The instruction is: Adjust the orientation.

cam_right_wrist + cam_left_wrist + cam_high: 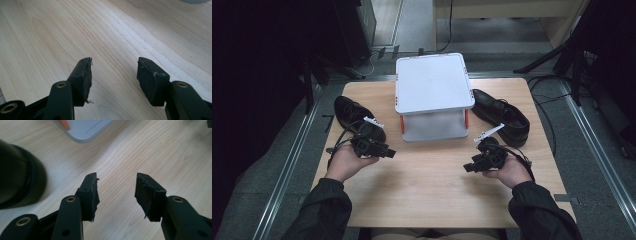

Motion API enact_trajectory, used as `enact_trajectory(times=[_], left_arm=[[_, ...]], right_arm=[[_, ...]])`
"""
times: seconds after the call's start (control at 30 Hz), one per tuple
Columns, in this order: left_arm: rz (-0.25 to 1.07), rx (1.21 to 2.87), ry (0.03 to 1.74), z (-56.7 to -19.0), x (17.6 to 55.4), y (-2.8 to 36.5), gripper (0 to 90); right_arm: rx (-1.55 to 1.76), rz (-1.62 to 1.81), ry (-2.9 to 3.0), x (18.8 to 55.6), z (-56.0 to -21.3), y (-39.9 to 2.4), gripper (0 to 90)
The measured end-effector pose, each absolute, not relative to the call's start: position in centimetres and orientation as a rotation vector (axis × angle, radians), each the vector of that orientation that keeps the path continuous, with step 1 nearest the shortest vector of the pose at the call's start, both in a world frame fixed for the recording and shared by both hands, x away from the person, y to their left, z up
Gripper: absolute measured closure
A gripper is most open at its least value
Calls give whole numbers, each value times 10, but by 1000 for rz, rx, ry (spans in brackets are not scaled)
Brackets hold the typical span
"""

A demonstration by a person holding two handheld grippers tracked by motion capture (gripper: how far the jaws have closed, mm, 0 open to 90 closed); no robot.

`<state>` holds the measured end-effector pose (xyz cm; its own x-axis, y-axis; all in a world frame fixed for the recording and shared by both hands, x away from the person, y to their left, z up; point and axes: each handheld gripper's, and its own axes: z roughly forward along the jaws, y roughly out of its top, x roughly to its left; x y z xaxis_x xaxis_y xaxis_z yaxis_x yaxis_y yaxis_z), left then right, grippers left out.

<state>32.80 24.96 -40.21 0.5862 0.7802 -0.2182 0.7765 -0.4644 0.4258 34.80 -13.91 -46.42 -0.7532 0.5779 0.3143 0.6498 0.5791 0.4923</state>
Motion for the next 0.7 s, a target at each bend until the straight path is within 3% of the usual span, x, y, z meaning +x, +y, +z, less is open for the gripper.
enact_trajectory(times=[0.7], left_arm=[[67,2388,1392,-341,371,285,589]], right_arm=[[-1027,-872,-2681,349,-467,-133,460]])
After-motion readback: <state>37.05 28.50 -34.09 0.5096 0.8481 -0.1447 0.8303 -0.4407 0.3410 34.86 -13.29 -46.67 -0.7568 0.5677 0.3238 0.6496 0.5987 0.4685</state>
